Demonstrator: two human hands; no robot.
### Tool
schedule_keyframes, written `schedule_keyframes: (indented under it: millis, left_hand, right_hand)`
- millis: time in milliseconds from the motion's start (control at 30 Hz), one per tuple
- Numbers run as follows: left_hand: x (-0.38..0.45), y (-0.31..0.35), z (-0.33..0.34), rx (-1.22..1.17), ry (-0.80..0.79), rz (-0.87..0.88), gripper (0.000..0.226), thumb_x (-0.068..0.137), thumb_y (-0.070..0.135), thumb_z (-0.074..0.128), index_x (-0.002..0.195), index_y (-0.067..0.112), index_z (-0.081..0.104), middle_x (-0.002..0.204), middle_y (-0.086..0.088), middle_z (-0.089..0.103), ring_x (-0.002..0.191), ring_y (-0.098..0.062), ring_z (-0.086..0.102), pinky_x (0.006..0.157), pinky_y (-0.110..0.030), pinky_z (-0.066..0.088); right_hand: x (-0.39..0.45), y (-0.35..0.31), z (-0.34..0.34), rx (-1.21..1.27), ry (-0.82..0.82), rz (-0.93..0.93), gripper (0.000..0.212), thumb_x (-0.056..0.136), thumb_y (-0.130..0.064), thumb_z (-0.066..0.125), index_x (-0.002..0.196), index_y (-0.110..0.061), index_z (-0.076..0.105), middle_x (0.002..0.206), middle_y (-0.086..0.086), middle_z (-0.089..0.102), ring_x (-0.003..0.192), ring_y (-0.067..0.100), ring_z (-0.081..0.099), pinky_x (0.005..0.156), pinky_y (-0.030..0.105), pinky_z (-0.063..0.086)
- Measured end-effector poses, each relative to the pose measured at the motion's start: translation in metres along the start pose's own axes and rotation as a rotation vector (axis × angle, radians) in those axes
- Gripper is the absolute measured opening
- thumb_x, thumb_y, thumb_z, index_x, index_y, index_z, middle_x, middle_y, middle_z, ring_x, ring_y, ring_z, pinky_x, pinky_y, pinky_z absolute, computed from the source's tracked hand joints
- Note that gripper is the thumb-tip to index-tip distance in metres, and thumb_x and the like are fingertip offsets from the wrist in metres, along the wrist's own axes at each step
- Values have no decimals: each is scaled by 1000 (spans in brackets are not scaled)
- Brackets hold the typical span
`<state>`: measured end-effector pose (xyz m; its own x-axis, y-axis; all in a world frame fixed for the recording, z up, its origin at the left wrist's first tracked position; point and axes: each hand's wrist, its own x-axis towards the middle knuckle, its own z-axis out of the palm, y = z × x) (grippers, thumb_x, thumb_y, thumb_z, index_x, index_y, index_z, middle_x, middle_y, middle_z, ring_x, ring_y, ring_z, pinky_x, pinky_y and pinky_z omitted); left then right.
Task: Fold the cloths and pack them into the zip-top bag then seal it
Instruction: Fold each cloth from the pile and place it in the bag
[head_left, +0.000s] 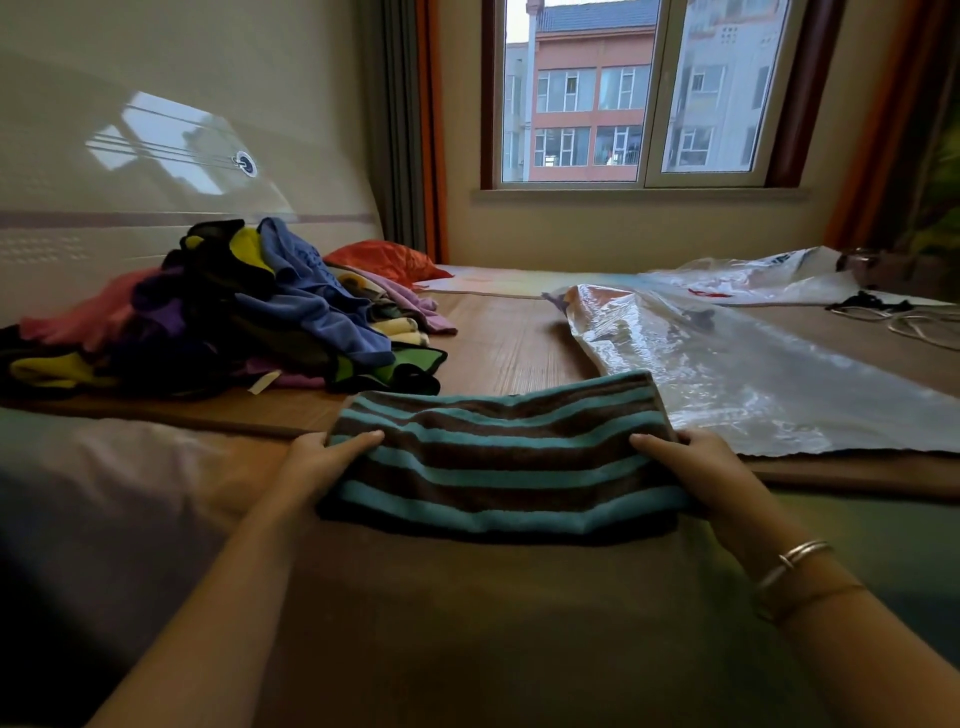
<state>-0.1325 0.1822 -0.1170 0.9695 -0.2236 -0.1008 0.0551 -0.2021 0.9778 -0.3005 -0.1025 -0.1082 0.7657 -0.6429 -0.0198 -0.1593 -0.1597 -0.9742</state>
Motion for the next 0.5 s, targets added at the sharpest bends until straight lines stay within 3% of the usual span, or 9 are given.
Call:
schedule_keyframes:
  millis: [200, 300, 400, 500]
  left_hand:
    - [-11, 26, 9, -226, 6, 91, 38, 81, 28, 71, 112, 10, 57, 106, -12, 63, 92, -26, 62, 74, -35, 52]
    - [-24, 44, 30, -206, -52, 216, 40, 79, 31, 73, 113, 14, 60, 106, -9, 66, 94, -24, 64, 82, -38, 54]
    - [-47, 54, 74, -76, -179, 372, 20, 81, 23, 72, 99, 23, 63, 96, 0, 68, 86, -13, 64, 74, -27, 54]
    - [-70, 47, 125, 260, -157, 673, 8, 85, 23, 68, 89, 28, 63, 88, 12, 59, 81, -3, 57, 70, -17, 47]
  right_hand:
    - [-11, -1, 2, 237, -124, 103, 16, 89, -14, 62, 103, -7, 60, 100, 17, 68, 94, 32, 65, 84, 43, 53]
    - [-18, 0, 4, 315, -194, 107, 15, 91, -14, 57, 105, -9, 59, 100, 16, 69, 92, 31, 66, 76, 39, 55]
    - [-23, 0, 4, 395, -231, 99, 14, 94, -14, 51, 104, -8, 59, 95, 14, 70, 83, 27, 67, 67, 35, 57]
    - [-24, 0, 3, 479, -257, 121, 16, 96, -16, 46, 100, -8, 60, 82, 12, 71, 72, 24, 67, 58, 31, 58]
